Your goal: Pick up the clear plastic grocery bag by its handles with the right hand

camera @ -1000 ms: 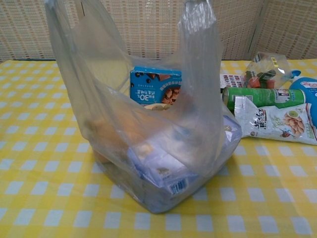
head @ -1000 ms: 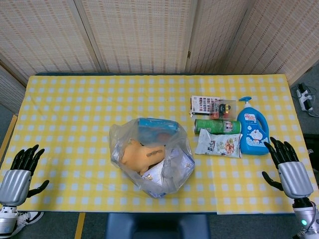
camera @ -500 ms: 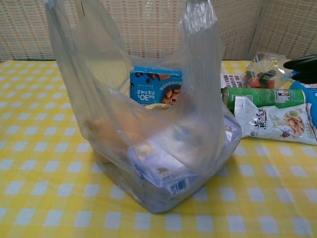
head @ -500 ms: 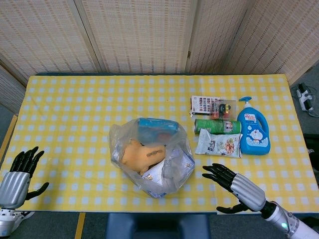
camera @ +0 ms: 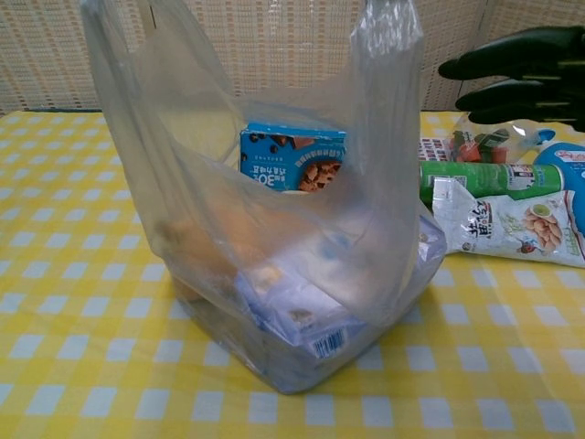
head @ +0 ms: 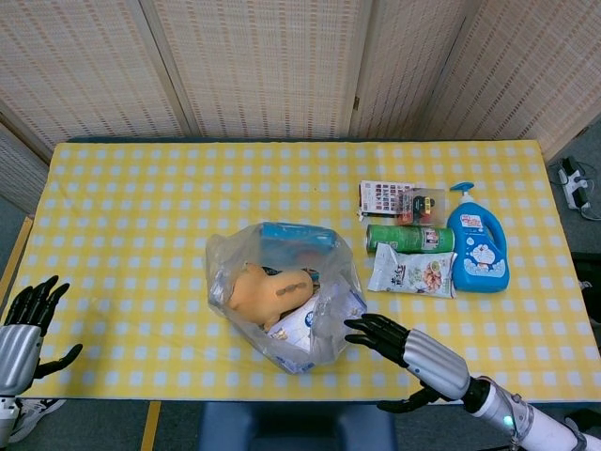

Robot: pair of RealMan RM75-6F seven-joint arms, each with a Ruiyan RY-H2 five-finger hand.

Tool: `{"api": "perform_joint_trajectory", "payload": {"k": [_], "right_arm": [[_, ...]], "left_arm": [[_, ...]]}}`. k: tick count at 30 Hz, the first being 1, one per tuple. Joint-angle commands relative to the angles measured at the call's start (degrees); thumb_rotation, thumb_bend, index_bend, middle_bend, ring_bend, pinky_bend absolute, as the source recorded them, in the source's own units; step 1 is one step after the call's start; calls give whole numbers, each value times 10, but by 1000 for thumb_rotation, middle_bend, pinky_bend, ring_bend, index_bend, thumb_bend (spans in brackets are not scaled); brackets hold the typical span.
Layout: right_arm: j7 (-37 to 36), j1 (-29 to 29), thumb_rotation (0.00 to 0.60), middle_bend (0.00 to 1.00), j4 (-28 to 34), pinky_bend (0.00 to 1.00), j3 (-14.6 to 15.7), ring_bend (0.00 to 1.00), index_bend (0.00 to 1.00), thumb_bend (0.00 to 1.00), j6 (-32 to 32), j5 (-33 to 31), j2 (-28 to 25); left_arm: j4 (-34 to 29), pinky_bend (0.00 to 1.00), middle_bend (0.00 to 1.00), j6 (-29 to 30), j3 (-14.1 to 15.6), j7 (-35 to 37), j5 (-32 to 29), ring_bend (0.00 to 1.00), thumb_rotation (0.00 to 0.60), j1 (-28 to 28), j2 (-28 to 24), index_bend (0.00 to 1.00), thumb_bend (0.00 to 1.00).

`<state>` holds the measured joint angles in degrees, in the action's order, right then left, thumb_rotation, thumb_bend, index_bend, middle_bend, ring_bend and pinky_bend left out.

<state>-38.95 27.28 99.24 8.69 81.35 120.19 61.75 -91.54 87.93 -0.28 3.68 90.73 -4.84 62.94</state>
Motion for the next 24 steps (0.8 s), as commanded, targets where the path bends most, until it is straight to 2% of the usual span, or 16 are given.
{"api": "perform_joint_trajectory", "payload": {"k": [1, 13, 24], "right_arm": [[-28, 23, 600, 0, -6, 0, -11, 0, 0, 226, -14, -26, 3], [-127, 86, 600, 0, -15, 0, -24, 0, 0, 226, -47, -57, 24], [-151, 140, 600, 0, -12, 0, -55, 0, 0, 226, -104, -109, 59]], "left_arm": [[0, 53, 5, 3, -2, 2, -2, 40, 600, 1, -2, 0, 250], [12, 53, 5, -1, -10, 18, 3, 51, 600, -9, 3, 0, 251], [20, 45, 5, 14, -8, 44, 0, 59, 600, 3, -5, 0, 250]]}}
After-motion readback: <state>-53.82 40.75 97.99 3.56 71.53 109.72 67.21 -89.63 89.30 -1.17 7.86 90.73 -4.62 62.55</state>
